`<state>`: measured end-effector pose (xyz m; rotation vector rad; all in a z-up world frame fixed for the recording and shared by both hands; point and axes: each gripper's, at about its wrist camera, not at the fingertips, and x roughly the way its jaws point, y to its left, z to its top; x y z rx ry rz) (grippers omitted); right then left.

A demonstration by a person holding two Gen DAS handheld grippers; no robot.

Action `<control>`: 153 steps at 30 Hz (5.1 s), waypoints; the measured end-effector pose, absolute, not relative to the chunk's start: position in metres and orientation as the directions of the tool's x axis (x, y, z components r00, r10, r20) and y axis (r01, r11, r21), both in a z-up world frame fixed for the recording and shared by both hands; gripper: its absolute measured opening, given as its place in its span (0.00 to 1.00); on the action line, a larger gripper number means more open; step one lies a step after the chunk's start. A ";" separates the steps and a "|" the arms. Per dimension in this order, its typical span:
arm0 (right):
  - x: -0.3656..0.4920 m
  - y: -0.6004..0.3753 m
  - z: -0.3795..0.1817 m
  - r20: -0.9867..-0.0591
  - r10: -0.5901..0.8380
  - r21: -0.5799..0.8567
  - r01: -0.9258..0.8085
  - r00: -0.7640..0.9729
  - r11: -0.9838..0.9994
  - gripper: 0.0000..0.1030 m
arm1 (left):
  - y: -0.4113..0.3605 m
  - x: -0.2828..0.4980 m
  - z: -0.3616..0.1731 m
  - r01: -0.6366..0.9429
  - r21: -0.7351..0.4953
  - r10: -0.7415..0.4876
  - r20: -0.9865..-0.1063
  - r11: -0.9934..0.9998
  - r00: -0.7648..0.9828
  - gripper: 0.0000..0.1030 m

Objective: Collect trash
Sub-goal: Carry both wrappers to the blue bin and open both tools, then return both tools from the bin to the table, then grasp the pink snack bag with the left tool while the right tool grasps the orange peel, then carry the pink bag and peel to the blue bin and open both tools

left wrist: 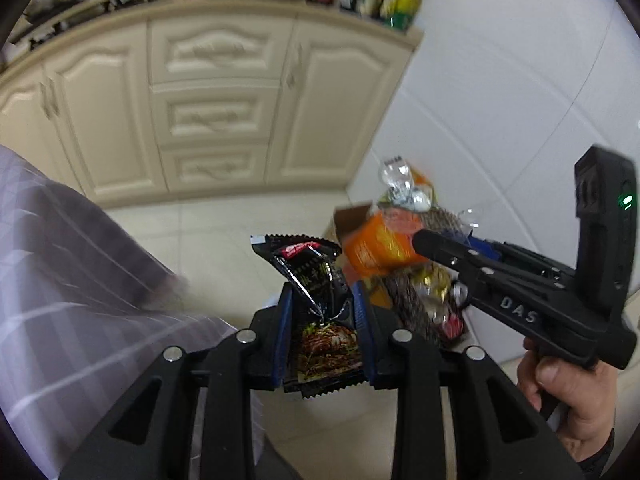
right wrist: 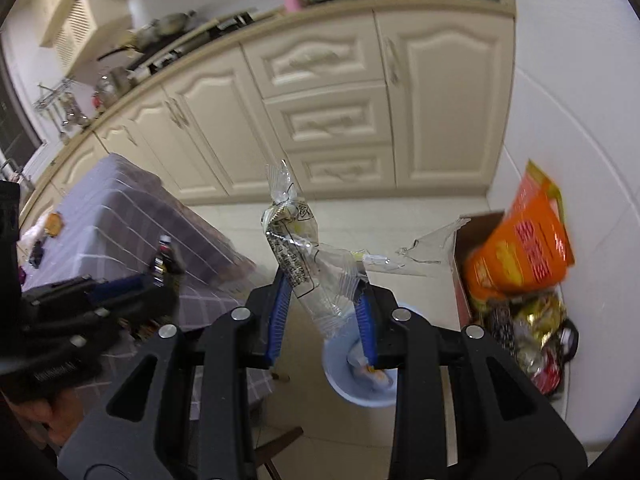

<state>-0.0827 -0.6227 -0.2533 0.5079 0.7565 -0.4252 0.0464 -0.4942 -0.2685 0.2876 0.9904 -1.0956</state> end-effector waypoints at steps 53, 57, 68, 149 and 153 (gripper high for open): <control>-0.056 -0.623 -0.222 -0.717 -0.227 0.316 0.599 0.659 0.736 0.94 | -0.467 0.064 -0.209 0.822 -0.197 -0.658 -0.707 0.535 0.259 0.87; -0.041 -0.605 -0.198 -0.686 -0.218 0.318 0.555 0.694 0.768 0.94 | -0.444 0.068 -0.186 0.812 -0.183 -0.672 -0.674 0.555 0.307 0.87; 0.013 -0.533 -0.144 -0.605 -0.126 0.330 0.391 0.786 0.859 0.94 | -0.364 0.085 -0.137 0.756 -0.104 -0.652 -0.591 0.646 0.476 0.88; 0.037 -0.465 -0.112 -0.491 0.021 0.385 0.195 0.871 0.902 0.30 | -0.214 0.123 -0.120 0.559 -0.162 -0.547 -0.541 0.813 0.639 0.39; -0.001 -0.514 -0.128 -0.523 -0.069 0.401 0.316 0.850 0.859 0.30 | -0.281 0.089 -0.129 0.675 -0.143 -0.622 -0.556 0.724 0.551 0.39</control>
